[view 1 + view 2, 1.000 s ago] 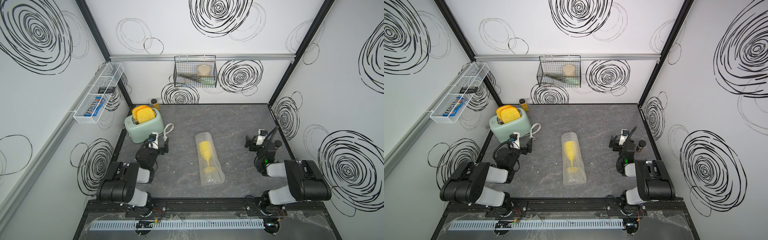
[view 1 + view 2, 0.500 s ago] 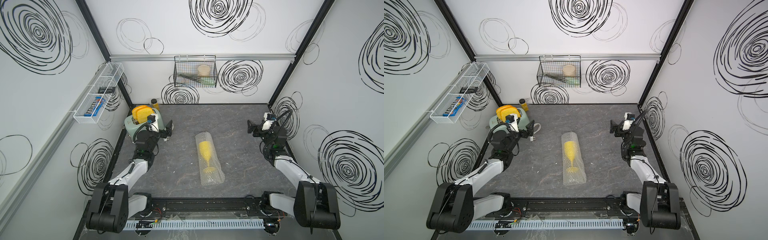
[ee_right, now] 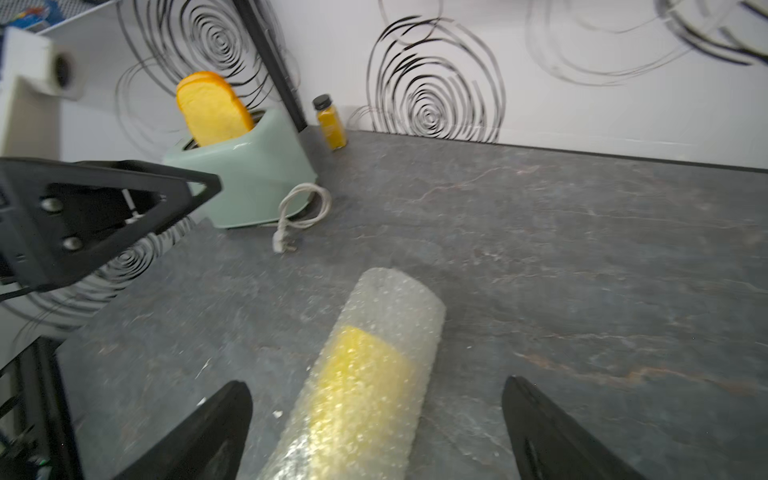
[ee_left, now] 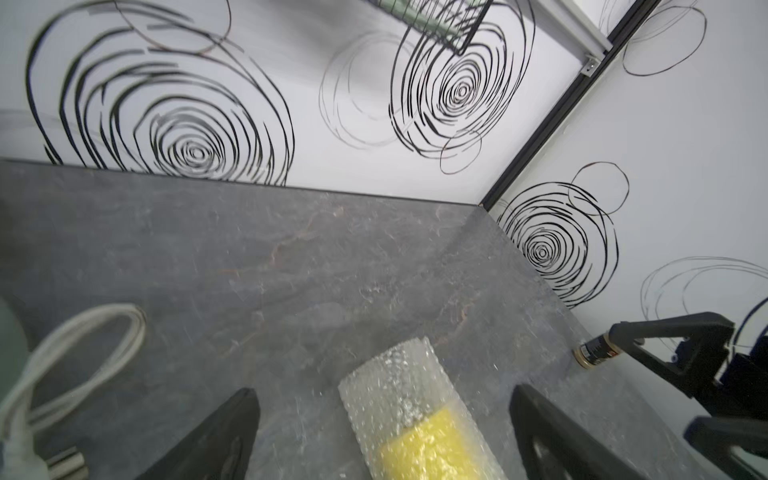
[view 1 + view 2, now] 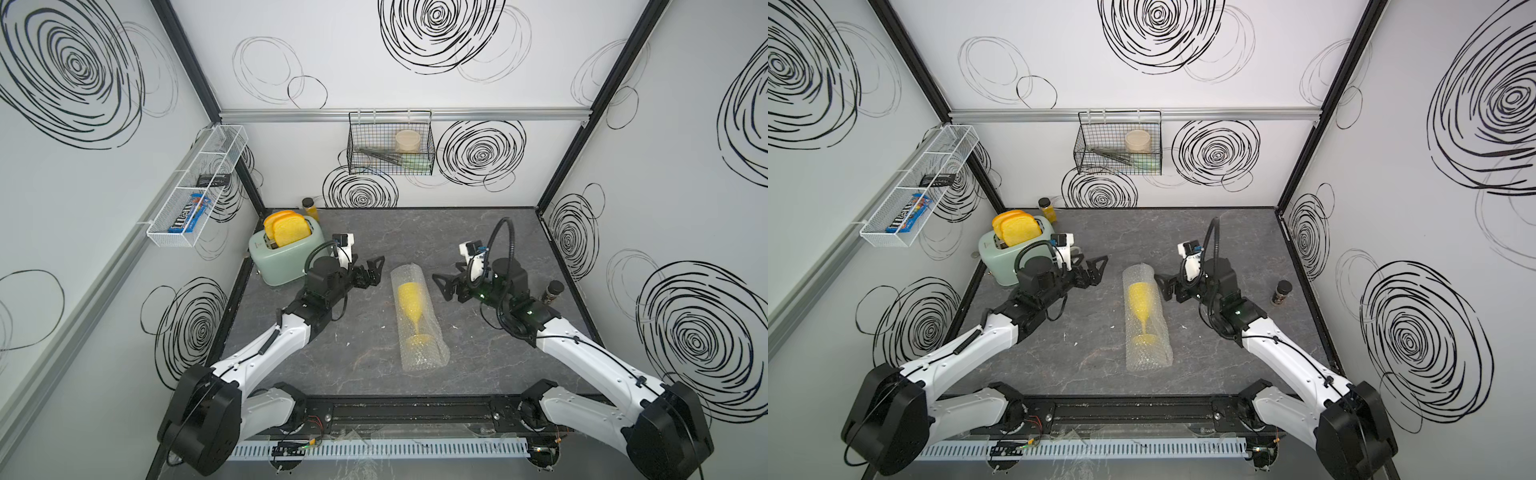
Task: Unpack wine glasses from bubble wrap
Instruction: Unwrap the bubble wrap at the center of the board.
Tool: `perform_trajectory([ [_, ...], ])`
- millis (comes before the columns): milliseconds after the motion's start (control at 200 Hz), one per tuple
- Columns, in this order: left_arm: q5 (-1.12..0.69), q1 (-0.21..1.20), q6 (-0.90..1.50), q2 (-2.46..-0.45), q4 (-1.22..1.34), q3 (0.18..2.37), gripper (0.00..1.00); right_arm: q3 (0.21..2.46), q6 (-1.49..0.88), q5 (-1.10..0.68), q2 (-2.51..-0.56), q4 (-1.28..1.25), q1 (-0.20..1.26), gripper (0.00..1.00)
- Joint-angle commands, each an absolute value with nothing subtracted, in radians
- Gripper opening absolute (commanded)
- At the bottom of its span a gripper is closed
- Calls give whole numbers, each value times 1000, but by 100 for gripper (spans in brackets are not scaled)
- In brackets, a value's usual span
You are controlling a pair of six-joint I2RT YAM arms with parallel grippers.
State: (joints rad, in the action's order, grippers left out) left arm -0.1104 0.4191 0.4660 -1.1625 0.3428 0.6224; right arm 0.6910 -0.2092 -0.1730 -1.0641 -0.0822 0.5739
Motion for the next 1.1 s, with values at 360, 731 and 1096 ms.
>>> perform_trajectory([
  [360,28,569,703,-934,184,426,99,795,-155,236,-1275,283,911,94],
  [731,11,595,769,-912,230,356,98,954,-187,503,-1502,408,978,73],
  [1096,3,724,844,-1021,358,313,97,989,-186,562,-1554,412,977,41],
])
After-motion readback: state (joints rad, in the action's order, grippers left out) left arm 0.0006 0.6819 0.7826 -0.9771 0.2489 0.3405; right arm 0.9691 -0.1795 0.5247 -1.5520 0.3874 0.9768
